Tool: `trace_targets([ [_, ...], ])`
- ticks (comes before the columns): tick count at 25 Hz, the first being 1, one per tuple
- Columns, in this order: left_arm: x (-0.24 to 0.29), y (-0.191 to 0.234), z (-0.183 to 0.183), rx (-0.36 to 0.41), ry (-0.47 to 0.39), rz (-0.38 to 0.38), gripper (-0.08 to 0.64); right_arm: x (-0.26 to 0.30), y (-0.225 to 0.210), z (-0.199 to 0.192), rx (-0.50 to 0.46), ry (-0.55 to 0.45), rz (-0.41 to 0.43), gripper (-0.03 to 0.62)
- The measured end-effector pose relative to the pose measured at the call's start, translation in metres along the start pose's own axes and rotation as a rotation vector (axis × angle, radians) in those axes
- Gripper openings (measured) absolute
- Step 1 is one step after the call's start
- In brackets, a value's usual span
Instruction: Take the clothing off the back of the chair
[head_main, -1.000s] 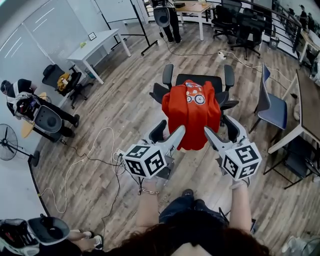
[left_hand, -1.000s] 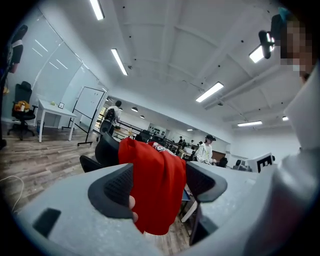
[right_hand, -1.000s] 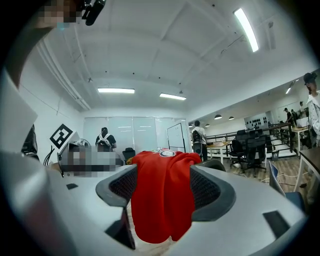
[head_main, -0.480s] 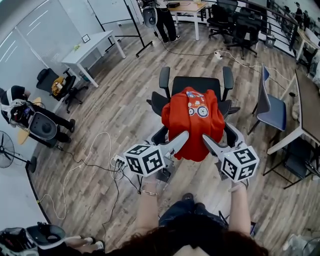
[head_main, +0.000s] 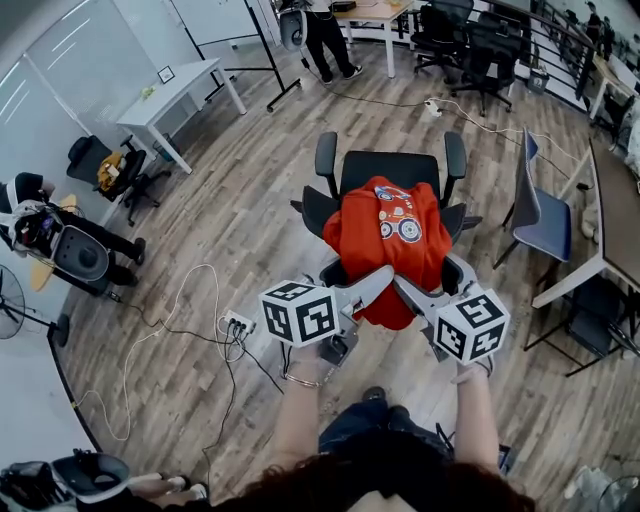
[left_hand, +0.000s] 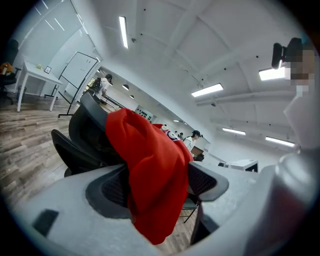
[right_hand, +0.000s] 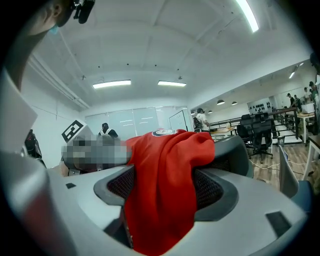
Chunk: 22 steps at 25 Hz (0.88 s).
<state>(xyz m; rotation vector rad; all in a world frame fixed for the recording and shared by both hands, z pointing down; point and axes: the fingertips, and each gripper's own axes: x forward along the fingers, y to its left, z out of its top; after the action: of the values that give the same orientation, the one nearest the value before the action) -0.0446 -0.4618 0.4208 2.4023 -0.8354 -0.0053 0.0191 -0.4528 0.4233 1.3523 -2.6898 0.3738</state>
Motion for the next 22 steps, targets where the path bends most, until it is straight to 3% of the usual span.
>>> trace_targets([
  [4, 0.000, -0.010, 0.003, 0.057, 0.014, -0.026, 0.238, 0.004, 0.005, 0.002, -0.032, 0.016, 0.003, 0.307],
  [7, 0.000, -0.013, 0.000, 0.100, 0.025, -0.015, 0.189, 0.005, 0.012, -0.001, -0.030, 0.031, 0.038, 0.194],
  [9, -0.001, -0.016, -0.002, 0.117, 0.025, -0.010, 0.144, 0.005, 0.017, -0.002, -0.034, 0.034, 0.050, 0.154],
  [13, -0.004, -0.026, -0.001, 0.149, 0.022, -0.005, 0.117, 0.000, 0.023, 0.002, -0.046, 0.026, 0.057, 0.109],
  [22, -0.021, -0.051, 0.018, 0.198, -0.023, -0.031, 0.100, -0.016, 0.042, 0.028, -0.120, -0.033, 0.049, 0.080],
])
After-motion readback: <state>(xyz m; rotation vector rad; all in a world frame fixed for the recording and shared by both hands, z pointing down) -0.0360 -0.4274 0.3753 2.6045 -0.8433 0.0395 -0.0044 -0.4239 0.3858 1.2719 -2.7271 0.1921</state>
